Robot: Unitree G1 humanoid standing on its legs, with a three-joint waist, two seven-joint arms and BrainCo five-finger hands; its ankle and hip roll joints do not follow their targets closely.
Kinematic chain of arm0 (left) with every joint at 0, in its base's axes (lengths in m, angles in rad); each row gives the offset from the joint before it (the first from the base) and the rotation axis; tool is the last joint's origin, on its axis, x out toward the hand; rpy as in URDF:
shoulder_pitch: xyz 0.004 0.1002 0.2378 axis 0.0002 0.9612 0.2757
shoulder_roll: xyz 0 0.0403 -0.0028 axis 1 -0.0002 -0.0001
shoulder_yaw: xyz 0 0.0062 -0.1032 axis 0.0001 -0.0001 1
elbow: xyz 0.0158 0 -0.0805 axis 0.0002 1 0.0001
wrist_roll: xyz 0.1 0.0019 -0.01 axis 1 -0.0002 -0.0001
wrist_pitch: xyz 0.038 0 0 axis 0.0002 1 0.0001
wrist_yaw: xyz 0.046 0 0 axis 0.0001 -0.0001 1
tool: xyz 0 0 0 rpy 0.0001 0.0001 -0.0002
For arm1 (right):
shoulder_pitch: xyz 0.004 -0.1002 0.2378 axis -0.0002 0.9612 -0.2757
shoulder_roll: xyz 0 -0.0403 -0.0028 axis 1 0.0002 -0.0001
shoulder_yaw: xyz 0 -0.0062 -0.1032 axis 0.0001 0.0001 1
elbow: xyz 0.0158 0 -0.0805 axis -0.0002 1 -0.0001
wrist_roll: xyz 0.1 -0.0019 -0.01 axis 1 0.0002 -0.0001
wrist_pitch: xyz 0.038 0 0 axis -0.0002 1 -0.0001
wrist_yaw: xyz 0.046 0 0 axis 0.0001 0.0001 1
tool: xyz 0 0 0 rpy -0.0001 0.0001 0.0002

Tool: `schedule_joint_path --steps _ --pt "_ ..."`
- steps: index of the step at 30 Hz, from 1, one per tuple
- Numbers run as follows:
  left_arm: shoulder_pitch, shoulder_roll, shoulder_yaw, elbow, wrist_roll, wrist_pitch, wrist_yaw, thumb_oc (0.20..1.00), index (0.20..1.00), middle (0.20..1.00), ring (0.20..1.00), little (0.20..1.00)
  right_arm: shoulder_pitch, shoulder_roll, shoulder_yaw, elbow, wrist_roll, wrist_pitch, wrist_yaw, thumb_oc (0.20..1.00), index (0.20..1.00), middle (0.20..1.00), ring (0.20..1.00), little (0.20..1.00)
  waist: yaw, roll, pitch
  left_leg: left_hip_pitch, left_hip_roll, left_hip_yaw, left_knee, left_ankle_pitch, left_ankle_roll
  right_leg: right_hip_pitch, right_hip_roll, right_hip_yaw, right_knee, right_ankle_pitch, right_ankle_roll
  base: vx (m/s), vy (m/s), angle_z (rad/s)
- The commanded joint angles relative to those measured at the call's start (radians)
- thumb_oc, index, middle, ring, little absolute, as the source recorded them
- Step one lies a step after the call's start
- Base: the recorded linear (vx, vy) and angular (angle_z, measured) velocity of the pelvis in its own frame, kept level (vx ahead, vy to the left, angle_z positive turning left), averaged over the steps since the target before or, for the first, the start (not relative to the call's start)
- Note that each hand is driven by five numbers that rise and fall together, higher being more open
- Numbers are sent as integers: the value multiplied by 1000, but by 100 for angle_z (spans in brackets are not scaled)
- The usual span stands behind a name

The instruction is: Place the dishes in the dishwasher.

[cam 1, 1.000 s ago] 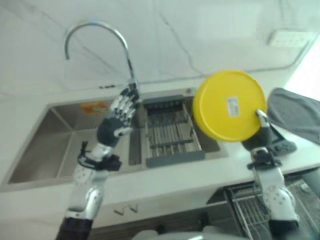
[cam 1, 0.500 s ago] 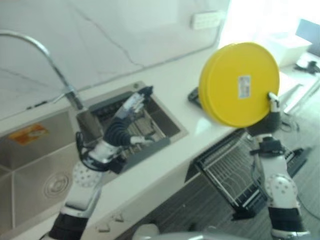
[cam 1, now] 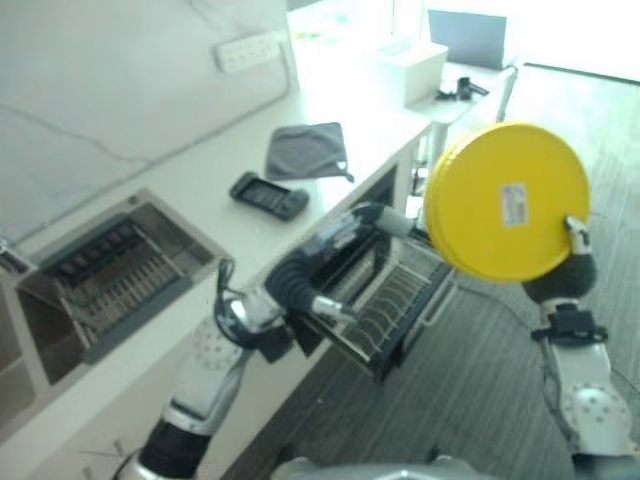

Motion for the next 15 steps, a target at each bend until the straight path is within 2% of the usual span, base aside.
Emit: schedule_joint_path --steps 1,3,4,5,6,8,10,12,13,14,15 --pt "-30 129 78 -57 -78 -79 -15 1000 1000 1000 1000 1000 -148 57 -35 -108 33 13 30 200 200 200 200 200 9 -125 26 120 -131 83 -19 -151 -70 72 -64 -20 -61 -7 -7 -84 -163 56" --pt "-11 119 75 -66 -64 -92 2 1000 1000 1000 1000 1000 -168 40 -11 -92 20 1 34 200 200 200 200 200 35 -132 45 78 -237 16 84 -248 -33 73 -63 -13 -61 -8 -16 -43 -90 49" --pt "-4 114 76 -71 -58 -85 9 1000 1000 1000 1000 1000 -172 40 -3 -91 10 -2 37 200 200 200 200 200 47 -134 49 59 -286 7 98 -268 -15 71 -62 -14 -61 -4 -15 98 5 -27" --pt "5 107 82 -70 -51 -76 -10 1000 1000 1000 1000 1000 -157 61 -4 -113 -17 -38 31 200 200 200 200 200 56 -120 42 76 -359 21 13 -249 9 70 -37 -22 -61 0 -4 168 44 1" --pt "6 107 75 -66 -45 -84 -7 1000 1000 1000 1000 1000 -150 78 1 -122 -38 -55 29 200 200 200 200 200 61 -117 41 88 -377 7 -22 -237 18 68 -29 -24 -57 5 -1 231 60 26" --pt "-9 108 63 -59 -28 -90 16 1000 1000 1000 1000 1000 -148 101 18 -129 -55 -86 23 200 200 200 200 200 67 -121 45 111 -383 -24 -69 -226 33 63 -22 -29 -34 -1 1 187 87 38" --pt "-22 109 48 -55 18 -89 59 1000 1000 1000 1000 1000 -155 106 25 -120 -59 -83 31 200 200 200 200 200 74 -126 42 124 -393 -68 -87 -238 49 61 -13 -27 -7 -20 -5 203 159 21" --pt "-29 114 34 -57 21 -90 93 1000 1000 1000 1000 1000 -157 96 26 -121 -67 -96 35 200 200 200 200 200 75 -130 37 129 -393 -77 -87 -244 61 55 -9 -29 37 -39 -7 191 172 1" --pt "-37 115 31 -54 12 -87 96 1000 1000 1000 1000 1000 -160 96 24 -121 -66 -126 51 200 200 200 200 200 74 -133 35 132 -392 -73 -87 -248 68 48 -12 -36 86 -45 -8 198 233 -4" --pt "-49 114 20 -43 18 -97 92 1000 1000 1000 1000 1000 -169 117 21 -128 -69 -178 71 200 200 200 200 200 74 -132 38 133 -394 -68 -87 -251 83 16 -29 -59 203 -23 1 169 240 -13" --pt "-54 115 13 -34 29 -105 89 1000 1000 1000 1000 1000 -171 133 17 -134 -69 -192 79 200 200 200 200 200 71 -129 44 136 -393 -71 -87 -253 92 -21 -47 -69 299 7 9 142 249 -20"
